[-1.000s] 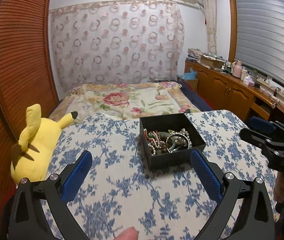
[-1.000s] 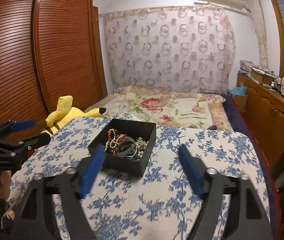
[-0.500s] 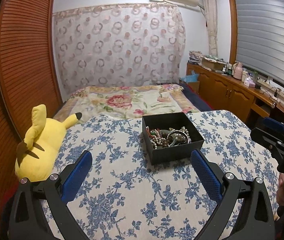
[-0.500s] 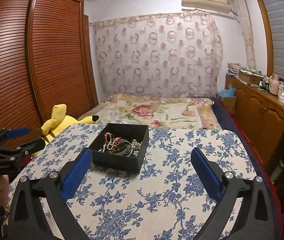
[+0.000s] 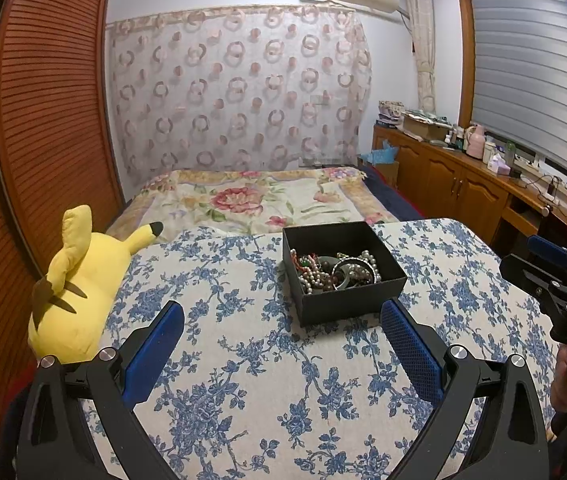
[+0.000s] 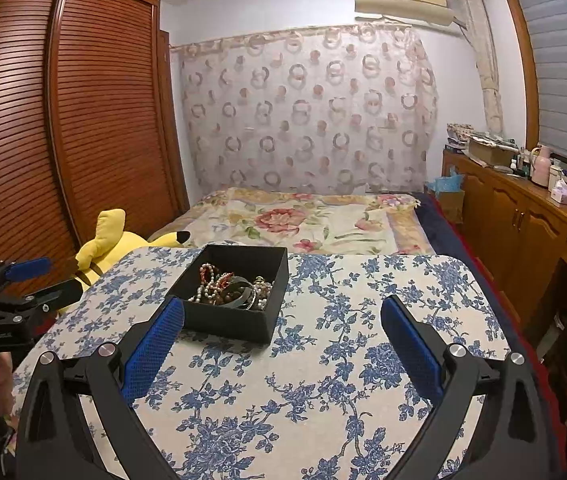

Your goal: Organize jewelry

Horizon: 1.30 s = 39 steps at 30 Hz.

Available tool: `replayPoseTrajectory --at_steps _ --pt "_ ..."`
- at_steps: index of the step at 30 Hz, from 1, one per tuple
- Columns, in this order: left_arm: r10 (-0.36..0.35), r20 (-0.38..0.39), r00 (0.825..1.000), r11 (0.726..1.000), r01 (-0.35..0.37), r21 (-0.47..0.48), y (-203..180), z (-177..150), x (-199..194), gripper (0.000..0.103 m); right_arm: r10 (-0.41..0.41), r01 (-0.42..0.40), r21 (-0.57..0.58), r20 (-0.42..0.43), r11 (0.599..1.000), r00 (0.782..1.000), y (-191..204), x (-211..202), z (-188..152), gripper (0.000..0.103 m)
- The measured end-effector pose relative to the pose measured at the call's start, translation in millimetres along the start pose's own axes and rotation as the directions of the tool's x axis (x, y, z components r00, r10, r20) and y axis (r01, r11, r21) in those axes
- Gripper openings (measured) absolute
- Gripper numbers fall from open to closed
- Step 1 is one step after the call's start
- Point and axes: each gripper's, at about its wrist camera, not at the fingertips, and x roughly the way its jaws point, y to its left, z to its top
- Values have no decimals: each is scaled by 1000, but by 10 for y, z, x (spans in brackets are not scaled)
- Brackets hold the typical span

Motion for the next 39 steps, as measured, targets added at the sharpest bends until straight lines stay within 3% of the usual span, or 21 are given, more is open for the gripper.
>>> replayPoseTrajectory --at_steps 39 --pt "2 18 1000 1000 -1 -4 -56 -32 -73 95 -6 6 3 9 1000 1000 -24 -16 -2 100"
